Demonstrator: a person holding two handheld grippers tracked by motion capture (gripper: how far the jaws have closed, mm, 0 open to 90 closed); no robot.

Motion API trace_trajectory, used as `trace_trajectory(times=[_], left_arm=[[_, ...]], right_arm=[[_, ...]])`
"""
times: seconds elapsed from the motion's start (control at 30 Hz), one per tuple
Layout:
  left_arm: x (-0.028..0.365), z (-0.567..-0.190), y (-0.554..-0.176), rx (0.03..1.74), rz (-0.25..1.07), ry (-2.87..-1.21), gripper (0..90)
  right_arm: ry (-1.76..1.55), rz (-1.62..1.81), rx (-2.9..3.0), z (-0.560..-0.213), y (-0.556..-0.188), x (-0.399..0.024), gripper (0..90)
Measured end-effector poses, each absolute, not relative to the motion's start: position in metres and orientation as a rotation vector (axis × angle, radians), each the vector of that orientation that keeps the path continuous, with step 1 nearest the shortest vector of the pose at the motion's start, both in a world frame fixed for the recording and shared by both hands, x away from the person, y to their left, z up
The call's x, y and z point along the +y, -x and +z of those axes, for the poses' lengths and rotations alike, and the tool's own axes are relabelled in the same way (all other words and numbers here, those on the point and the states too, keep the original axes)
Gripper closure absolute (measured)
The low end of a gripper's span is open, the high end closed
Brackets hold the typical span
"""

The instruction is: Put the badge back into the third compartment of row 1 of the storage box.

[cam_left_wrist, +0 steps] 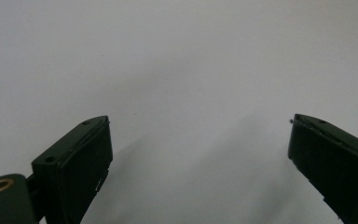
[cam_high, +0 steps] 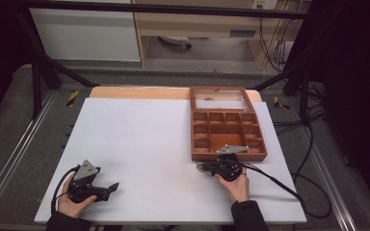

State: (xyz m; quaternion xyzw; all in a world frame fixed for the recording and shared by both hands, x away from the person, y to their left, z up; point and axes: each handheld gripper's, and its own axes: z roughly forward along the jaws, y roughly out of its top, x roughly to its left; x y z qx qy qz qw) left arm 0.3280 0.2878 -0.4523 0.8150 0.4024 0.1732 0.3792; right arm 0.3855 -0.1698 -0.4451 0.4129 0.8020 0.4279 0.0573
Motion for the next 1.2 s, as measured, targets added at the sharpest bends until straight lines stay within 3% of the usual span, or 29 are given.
trace_trajectory(times=[1.2], left_arm=[[0.2880,-0.4525,-0.3280,1.028,0.446,-2.081,5.9]], right_arm=[[-1.215,1.322,2.443,-0.4397,-0.3812,-0.1712,88.6]])
